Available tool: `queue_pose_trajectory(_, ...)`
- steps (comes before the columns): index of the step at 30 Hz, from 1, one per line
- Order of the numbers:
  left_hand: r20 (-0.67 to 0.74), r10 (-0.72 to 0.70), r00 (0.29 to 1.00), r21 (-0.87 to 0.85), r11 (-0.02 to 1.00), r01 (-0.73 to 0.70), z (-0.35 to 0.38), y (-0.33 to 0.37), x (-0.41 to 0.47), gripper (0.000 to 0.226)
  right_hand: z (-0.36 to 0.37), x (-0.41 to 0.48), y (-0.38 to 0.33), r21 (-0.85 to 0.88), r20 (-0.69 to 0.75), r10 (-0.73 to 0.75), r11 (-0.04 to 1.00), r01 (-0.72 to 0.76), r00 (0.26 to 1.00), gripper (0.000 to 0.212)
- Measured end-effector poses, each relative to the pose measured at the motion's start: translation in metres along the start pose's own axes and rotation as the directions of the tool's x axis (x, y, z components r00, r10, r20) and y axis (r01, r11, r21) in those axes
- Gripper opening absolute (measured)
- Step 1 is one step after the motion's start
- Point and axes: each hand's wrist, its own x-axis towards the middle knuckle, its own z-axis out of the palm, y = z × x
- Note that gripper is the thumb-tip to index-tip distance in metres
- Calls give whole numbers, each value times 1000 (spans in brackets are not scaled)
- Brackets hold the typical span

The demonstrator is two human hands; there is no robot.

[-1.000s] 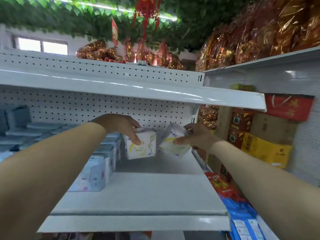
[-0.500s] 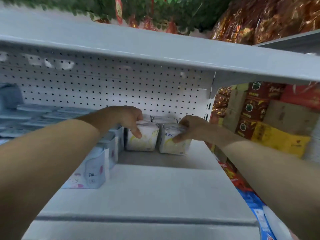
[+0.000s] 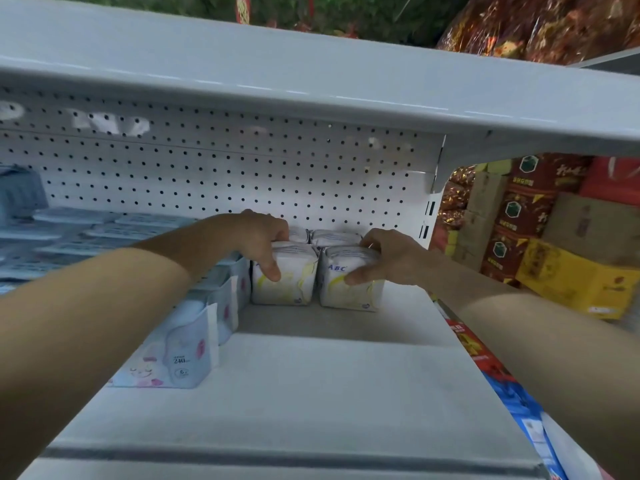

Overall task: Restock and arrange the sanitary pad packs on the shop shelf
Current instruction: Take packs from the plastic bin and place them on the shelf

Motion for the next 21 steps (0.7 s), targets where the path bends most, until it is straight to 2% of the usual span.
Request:
queue_pose_trajectory(5, -18, -16, 1000, 6, 1000, 16, -1, 5, -5, 77, 4, -2, -6, 44, 5, -10, 999, 10, 1000, 74)
queue_pose_trajectory(14, -135, -69, 988, 73, 994, 79, 9, 16, -20, 82, 7, -6, -22, -106, -20, 20, 994, -22, 1000, 77)
queue_pose_trajectory(21, -241, -36, 970, -59, 998, 22, 8, 13, -50, 80, 10, -31, -41, -137, -56, 70, 988, -78, 996, 93)
